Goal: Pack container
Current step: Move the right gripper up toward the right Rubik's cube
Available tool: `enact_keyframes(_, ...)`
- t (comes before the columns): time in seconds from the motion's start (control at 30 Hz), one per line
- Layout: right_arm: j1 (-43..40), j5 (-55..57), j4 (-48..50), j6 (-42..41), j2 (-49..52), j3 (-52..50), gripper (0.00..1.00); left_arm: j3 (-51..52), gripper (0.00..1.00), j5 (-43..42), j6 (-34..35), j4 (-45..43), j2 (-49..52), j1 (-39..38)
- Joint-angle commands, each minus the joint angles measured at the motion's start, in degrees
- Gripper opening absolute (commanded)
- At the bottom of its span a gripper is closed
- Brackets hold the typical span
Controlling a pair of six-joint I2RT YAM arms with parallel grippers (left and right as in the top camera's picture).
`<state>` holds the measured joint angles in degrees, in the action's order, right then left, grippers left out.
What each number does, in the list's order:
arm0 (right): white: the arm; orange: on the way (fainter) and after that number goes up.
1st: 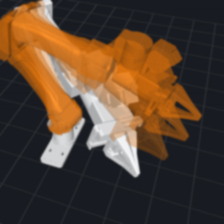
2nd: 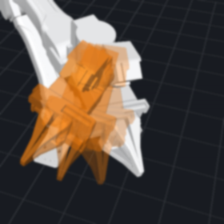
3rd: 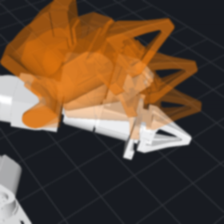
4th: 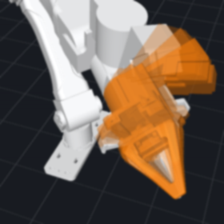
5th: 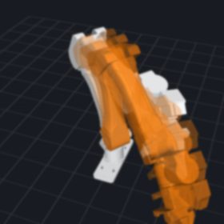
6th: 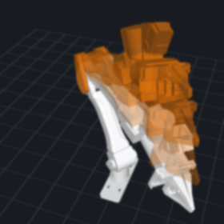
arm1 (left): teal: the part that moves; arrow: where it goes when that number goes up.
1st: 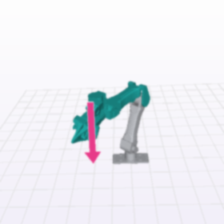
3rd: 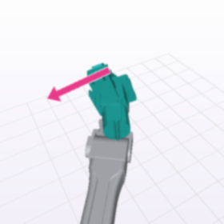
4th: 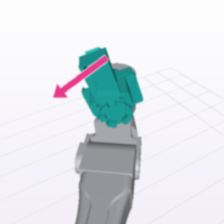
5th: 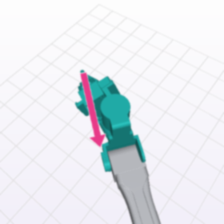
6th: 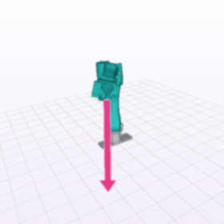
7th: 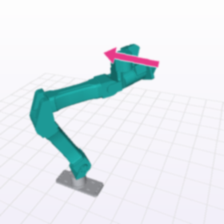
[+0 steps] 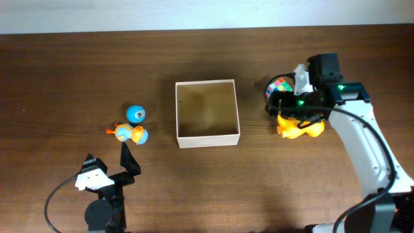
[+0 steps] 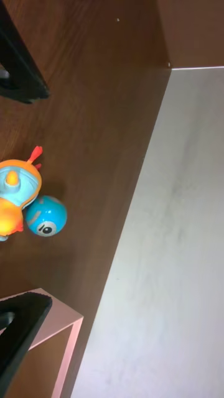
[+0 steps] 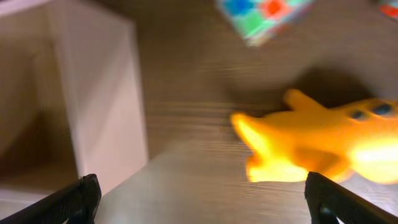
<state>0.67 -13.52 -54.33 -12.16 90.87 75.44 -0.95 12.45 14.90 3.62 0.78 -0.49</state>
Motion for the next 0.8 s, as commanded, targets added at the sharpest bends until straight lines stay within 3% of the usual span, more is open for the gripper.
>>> enact_keyframes(0.0, -4.87, 8.28, 1.22, -10.12, -0.61, 0.96, 0.99, 0.39, 0.99, 0.39, -0.90, -0.13, -0.44, 0.28)
enact_keyframes(0.17, -10.40, 16.48, 5.03, -15.26, -0.59, 1.07, 0.99, 0.39, 0.99, 0.39, -0.87, -0.13, -0.44, 0.28)
enact_keyframes(0.43, -12.70, 23.30, 15.10, -15.28, 1.51, 1.07, 0.99, 0.39, 0.99, 0.39, -0.87, -0.13, -0.44, 0.28)
enact_keyframes(0.6, -12.81, 23.02, 17.51, -14.21, 5.07, 1.38, 0.99, 0.39, 0.99, 0.39, -0.87, -0.13, -0.44, 0.28)
enact_keyframes(0.77, -13.92, 15.58, 14.08, -12.66, 10.27, 5.81, 0.99, 0.39, 0.99, 0.39, -0.87, -0.13, -0.44, 0.28)
